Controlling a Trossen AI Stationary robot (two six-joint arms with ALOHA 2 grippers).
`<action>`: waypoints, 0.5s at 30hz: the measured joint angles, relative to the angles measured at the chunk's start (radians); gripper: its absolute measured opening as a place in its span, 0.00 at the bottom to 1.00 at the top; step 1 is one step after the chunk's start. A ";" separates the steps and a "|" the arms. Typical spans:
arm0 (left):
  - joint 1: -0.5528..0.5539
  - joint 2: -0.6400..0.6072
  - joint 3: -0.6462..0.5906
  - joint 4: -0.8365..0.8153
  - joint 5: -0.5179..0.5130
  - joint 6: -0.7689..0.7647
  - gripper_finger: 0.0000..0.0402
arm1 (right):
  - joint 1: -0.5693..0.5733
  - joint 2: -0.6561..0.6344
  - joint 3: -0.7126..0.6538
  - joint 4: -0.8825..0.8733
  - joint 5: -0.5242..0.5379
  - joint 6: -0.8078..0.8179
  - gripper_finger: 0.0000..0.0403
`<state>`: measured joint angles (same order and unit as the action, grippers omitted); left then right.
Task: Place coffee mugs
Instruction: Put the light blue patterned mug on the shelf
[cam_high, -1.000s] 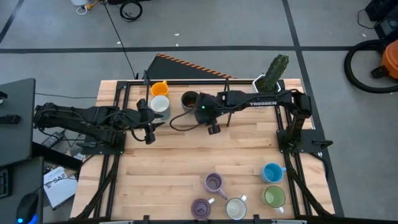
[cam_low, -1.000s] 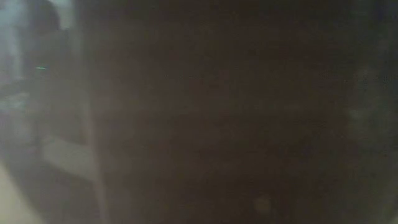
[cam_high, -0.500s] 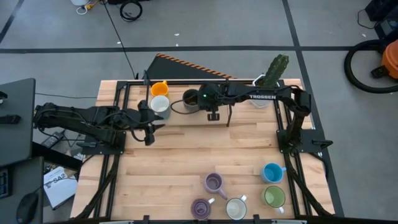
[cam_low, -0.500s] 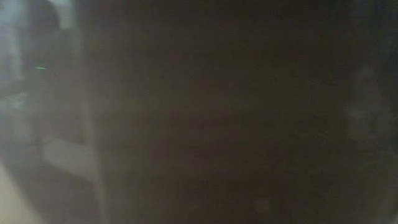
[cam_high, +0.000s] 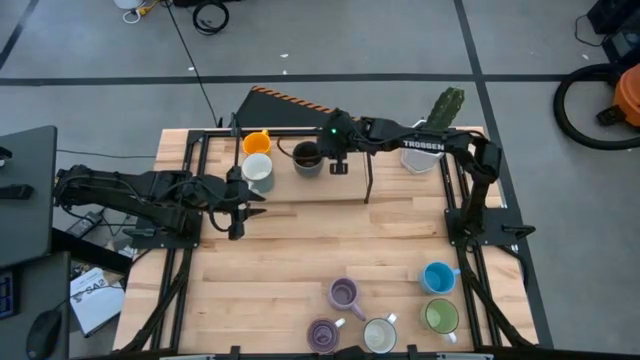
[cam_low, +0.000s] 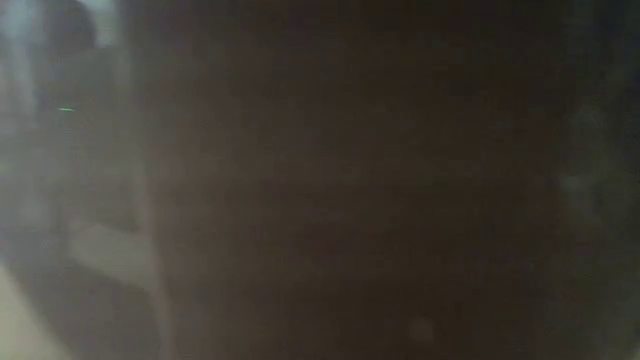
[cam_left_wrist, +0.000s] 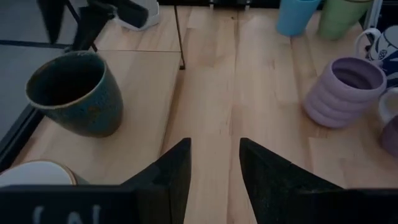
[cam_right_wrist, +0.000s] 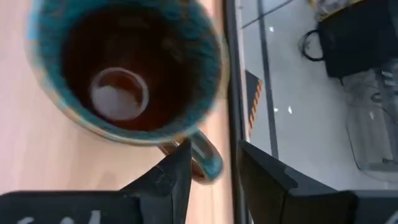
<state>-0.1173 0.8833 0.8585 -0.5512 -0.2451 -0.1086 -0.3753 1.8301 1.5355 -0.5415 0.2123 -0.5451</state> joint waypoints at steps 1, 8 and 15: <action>0.000 0.000 0.000 0.000 0.009 0.008 0.35 | -0.002 0.000 0.005 -0.007 0.020 0.011 0.33; -0.051 0.001 -0.124 0.117 0.114 -0.014 0.35 | 0.046 -0.002 0.161 -0.232 0.039 0.165 0.33; -0.160 0.001 -0.284 0.305 0.062 -0.088 0.35 | 0.066 -0.001 0.214 -0.288 -0.048 0.193 0.33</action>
<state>-0.2778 0.8839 0.5746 -0.2466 -0.1834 -0.1970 -0.3088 1.8293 1.7496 -0.8298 0.1648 -0.3524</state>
